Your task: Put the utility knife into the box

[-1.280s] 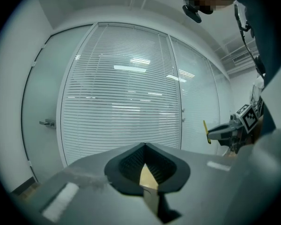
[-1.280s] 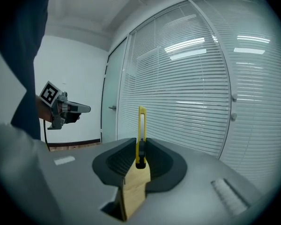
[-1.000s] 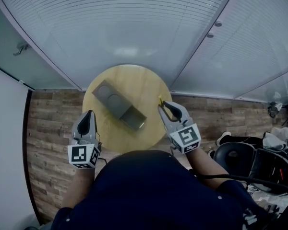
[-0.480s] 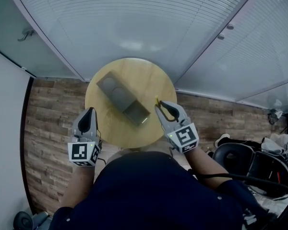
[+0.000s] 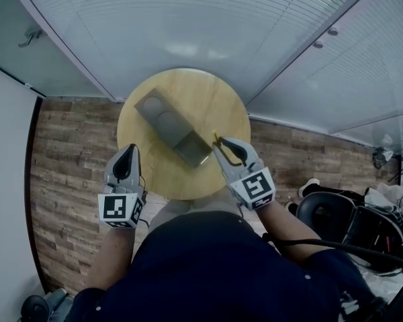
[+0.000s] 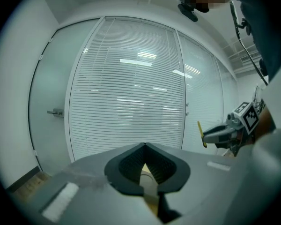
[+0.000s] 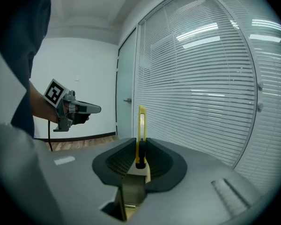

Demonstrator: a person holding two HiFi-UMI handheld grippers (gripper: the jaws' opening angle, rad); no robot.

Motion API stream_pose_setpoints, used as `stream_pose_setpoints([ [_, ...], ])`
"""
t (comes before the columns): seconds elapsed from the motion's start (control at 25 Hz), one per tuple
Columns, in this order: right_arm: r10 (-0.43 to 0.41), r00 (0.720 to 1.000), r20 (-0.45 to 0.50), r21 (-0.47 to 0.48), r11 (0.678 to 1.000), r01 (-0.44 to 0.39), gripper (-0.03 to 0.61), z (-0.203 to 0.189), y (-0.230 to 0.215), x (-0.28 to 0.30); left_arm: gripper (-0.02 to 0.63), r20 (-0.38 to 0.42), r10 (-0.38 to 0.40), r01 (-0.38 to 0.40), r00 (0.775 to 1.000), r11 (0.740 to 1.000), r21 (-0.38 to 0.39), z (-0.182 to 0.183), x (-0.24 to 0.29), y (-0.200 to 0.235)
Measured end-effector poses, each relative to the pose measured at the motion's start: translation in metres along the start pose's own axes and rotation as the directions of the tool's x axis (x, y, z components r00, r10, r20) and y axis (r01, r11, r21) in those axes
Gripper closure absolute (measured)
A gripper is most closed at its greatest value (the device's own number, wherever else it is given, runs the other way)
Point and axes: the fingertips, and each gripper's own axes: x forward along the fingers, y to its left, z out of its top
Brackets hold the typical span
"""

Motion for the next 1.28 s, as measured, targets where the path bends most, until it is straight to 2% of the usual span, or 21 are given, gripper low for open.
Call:
stream_pose_setpoints([
  [0.12, 0.013, 1.0, -0.015, 0.0, 1.0, -0.013, 0.505, -0.005, 0.004, 0.004, 0.611, -0.006, 0.008, -0.008, 1.0, 1.0, 0.004, -0.007, 0.002, 0.003],
  [0.32, 0.033, 0.997, -0.064, 0.001, 0.999, -0.033, 0.505, -0.024, 0.009, 0.013, 0.611, -0.026, 0.009, -0.01, 1.0, 0.999, -0.045, -0.018, 0.003, 0.005],
  [0.64, 0.073, 0.99, -0.122, 0.014, 0.997, -0.072, 0.505, -0.044, 0.017, 0.033, 0.611, -0.073, 0.003, -0.008, 0.997, 0.997, -0.07, -0.046, 0.01, 0.003],
  [0.84, 0.108, 0.981, -0.16, 0.02, 0.994, -0.106, 0.505, -0.06, 0.023, 0.046, 0.611, -0.081, -0.02, 0.018, 0.996, 1.0, -0.025, -0.051, 0.014, -0.011],
  [0.92, 0.117, 0.978, -0.175, 0.025, 0.993, -0.114, 0.505, -0.067, 0.025, 0.052, 0.611, -0.077, -0.037, 0.035, 0.996, 0.999, -0.031, -0.054, 0.018, -0.015],
  [1.16, 0.142, 0.967, -0.211, 0.057, 0.989, -0.133, 0.505, -0.089, 0.032, 0.061, 0.611, -0.132, -0.035, 0.027, 0.991, 0.998, -0.062, -0.084, 0.018, -0.011],
  [1.28, 0.155, 0.959, -0.238, 0.102, 0.986, -0.134, 0.505, -0.105, 0.034, 0.067, 0.611, -0.151, -0.036, 0.026, 0.988, 0.997, -0.071, -0.096, 0.023, -0.008],
])
